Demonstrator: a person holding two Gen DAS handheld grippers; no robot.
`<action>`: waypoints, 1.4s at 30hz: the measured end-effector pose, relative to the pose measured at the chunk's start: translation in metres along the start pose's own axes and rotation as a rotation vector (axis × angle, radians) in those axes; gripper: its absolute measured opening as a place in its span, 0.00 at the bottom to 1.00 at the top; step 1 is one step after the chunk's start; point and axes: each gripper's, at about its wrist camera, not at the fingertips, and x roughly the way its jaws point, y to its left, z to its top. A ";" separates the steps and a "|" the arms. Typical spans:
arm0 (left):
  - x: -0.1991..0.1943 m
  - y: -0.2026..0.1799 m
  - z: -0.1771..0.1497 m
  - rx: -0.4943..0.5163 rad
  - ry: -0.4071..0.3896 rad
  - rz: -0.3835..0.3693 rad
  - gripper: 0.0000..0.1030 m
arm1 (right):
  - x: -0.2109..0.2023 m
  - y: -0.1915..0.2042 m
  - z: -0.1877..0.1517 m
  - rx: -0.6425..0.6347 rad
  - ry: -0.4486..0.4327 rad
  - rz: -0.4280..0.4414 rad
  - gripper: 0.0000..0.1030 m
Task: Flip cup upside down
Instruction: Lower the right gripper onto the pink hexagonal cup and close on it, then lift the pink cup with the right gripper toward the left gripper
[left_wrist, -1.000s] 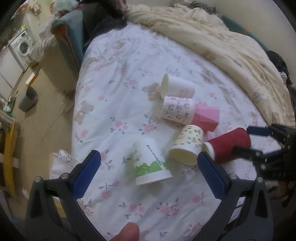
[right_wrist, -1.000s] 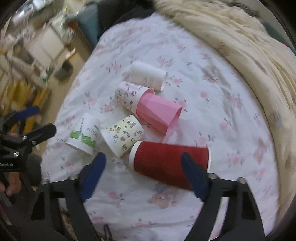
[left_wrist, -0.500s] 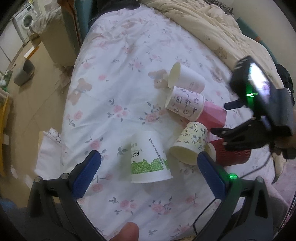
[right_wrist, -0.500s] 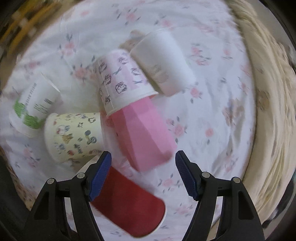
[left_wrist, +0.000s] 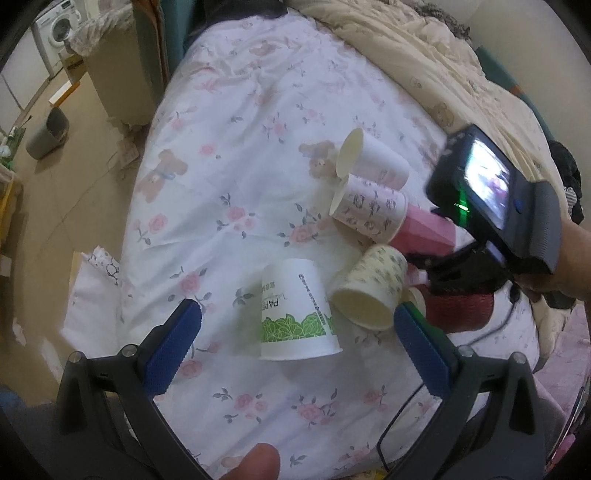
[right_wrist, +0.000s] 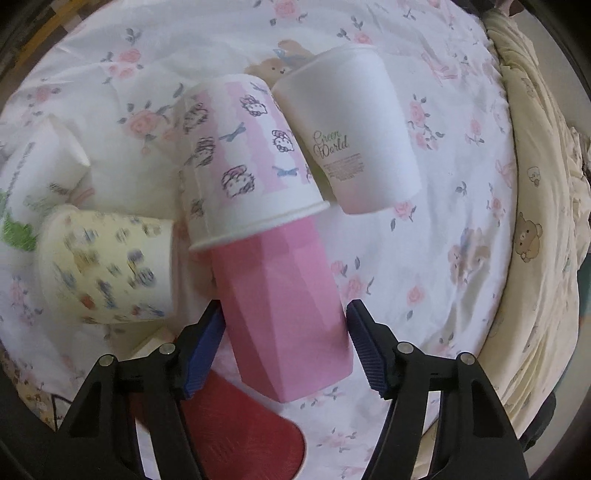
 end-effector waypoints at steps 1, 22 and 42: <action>-0.002 0.001 0.000 -0.002 -0.014 -0.001 1.00 | -0.005 -0.002 -0.005 0.008 0.001 0.016 0.66; -0.028 0.019 -0.024 -0.021 -0.082 0.025 1.00 | -0.125 0.053 -0.083 0.274 -0.274 0.039 0.62; -0.030 0.024 -0.069 0.005 -0.066 0.051 1.00 | -0.024 0.168 -0.127 0.942 -0.396 0.260 0.62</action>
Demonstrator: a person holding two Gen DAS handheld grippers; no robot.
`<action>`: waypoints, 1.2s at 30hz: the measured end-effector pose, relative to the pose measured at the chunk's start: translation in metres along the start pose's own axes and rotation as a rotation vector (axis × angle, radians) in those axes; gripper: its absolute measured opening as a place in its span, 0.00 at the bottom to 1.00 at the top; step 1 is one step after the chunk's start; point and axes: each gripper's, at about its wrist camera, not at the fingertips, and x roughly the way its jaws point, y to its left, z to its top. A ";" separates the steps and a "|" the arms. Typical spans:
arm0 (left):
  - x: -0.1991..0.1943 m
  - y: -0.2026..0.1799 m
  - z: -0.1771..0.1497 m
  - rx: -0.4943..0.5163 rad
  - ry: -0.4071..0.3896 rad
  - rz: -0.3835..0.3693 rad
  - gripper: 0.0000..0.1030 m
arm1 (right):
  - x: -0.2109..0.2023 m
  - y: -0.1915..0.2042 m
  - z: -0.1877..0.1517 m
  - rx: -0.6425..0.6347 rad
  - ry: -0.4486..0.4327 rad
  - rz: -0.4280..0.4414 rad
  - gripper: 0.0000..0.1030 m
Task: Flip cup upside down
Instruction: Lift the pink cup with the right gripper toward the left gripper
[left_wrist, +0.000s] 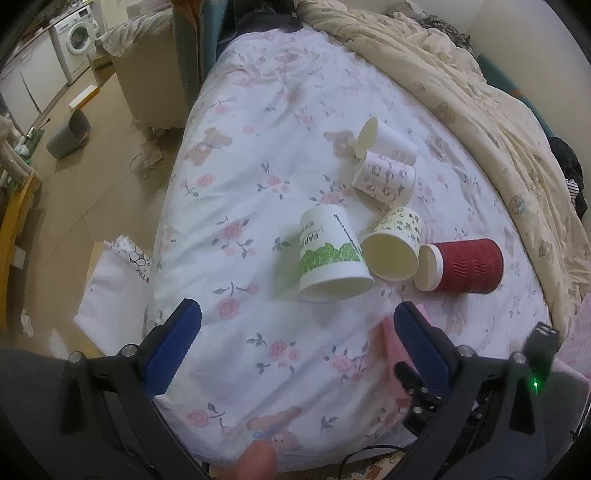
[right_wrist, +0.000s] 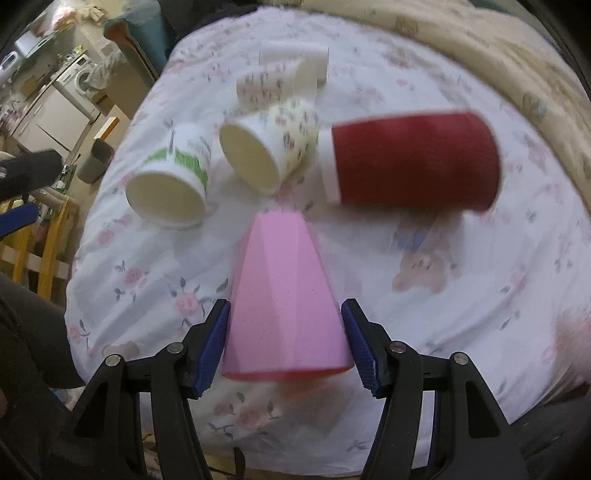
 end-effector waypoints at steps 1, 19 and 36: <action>0.000 -0.001 -0.001 0.005 -0.001 0.001 1.00 | 0.001 0.000 -0.001 0.009 0.005 0.004 0.62; -0.003 -0.004 0.002 -0.009 -0.034 -0.011 1.00 | -0.081 -0.016 0.017 -0.034 -0.158 0.097 0.93; -0.002 -0.032 -0.006 0.117 -0.091 0.055 1.00 | -0.110 -0.076 0.030 0.071 -0.345 0.015 0.99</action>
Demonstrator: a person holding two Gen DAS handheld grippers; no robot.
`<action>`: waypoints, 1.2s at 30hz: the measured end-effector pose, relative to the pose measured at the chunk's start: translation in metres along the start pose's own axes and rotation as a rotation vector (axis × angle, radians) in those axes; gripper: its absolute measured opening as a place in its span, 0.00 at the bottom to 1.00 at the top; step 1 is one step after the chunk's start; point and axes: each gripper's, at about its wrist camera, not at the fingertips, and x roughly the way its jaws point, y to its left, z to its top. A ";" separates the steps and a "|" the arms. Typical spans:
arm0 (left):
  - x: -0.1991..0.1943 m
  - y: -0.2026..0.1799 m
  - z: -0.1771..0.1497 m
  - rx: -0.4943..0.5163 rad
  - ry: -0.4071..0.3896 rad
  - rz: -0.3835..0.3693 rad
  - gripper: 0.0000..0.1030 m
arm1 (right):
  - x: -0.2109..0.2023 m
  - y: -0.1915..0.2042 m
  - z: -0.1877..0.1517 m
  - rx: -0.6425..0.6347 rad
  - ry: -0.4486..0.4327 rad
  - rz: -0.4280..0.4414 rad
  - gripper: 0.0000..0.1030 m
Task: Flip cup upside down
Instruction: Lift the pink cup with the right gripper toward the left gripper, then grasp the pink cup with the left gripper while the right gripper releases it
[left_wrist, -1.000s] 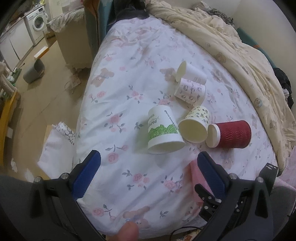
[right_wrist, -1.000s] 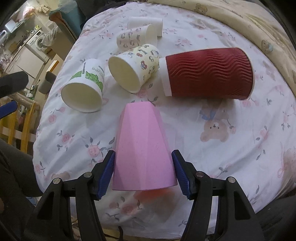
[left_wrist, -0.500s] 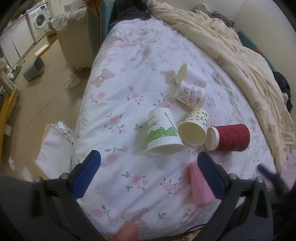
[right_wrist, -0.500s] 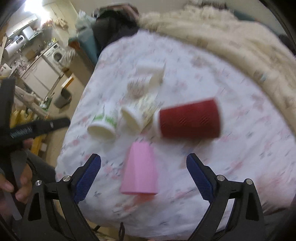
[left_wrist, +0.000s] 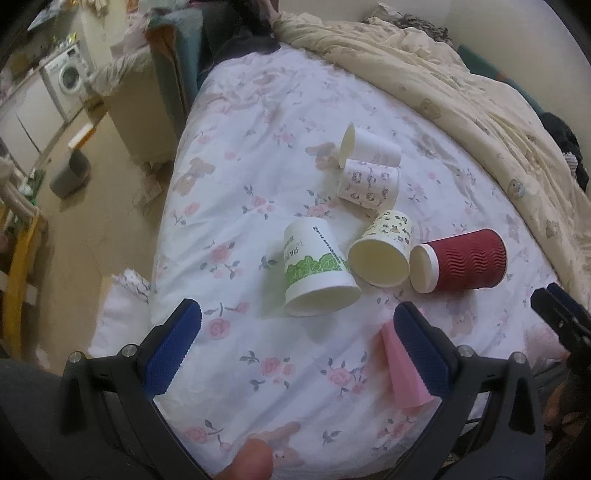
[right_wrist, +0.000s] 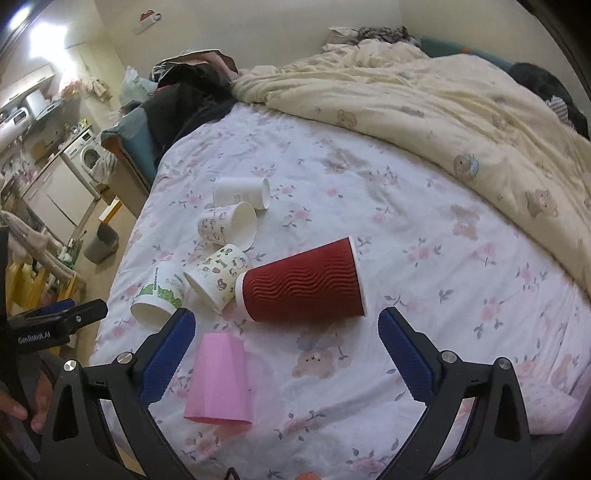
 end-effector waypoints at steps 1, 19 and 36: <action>0.000 -0.001 0.000 0.002 0.000 -0.004 1.00 | 0.000 -0.001 0.001 0.006 -0.005 0.009 0.99; 0.068 -0.083 -0.010 -0.053 0.386 -0.176 0.78 | -0.011 -0.040 -0.001 0.119 0.011 -0.046 0.99; 0.120 -0.105 -0.019 -0.102 0.509 -0.155 0.52 | -0.019 -0.058 -0.003 0.174 0.018 -0.022 1.00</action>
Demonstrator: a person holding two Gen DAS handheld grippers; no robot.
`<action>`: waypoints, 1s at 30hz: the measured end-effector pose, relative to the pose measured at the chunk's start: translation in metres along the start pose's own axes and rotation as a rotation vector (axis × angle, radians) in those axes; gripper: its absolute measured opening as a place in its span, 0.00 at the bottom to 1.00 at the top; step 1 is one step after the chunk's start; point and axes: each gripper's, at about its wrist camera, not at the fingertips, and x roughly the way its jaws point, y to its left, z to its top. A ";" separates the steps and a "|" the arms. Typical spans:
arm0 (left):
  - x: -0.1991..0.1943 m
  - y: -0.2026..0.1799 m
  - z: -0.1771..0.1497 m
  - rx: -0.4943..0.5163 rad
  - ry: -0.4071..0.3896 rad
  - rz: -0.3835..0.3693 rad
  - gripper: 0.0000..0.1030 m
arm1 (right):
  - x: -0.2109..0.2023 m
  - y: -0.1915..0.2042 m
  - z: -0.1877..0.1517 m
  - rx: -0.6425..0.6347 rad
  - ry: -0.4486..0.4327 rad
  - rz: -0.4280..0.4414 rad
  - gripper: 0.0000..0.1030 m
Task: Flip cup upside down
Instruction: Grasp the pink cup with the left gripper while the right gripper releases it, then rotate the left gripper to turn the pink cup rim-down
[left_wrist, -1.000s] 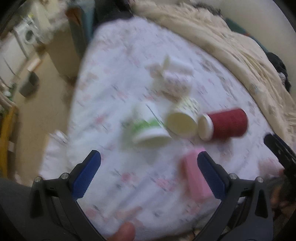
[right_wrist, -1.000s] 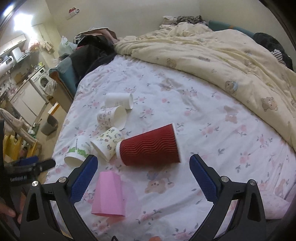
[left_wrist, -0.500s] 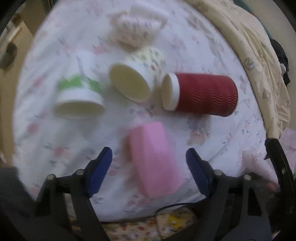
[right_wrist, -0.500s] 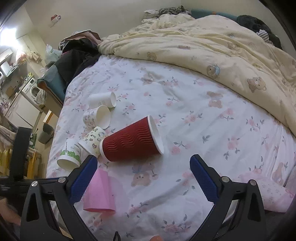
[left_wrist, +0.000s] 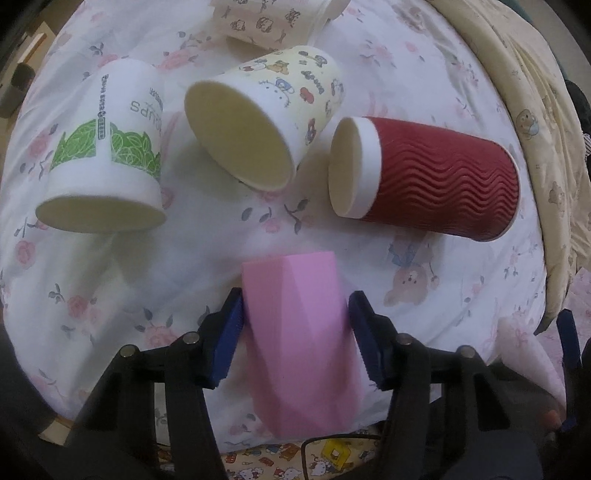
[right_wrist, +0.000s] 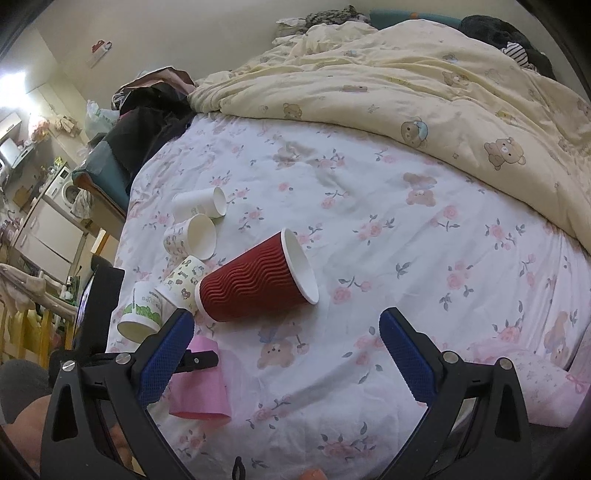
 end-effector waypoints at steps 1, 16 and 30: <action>0.000 0.000 0.000 0.008 0.001 -0.002 0.51 | 0.000 0.001 0.000 -0.006 -0.001 -0.001 1.00; -0.102 0.044 -0.017 0.101 -0.186 -0.112 0.51 | 0.010 0.032 -0.009 -0.117 0.033 -0.004 1.00; -0.090 0.086 -0.017 0.007 -0.245 -0.198 0.51 | 0.043 0.064 -0.028 -0.113 0.168 0.127 1.00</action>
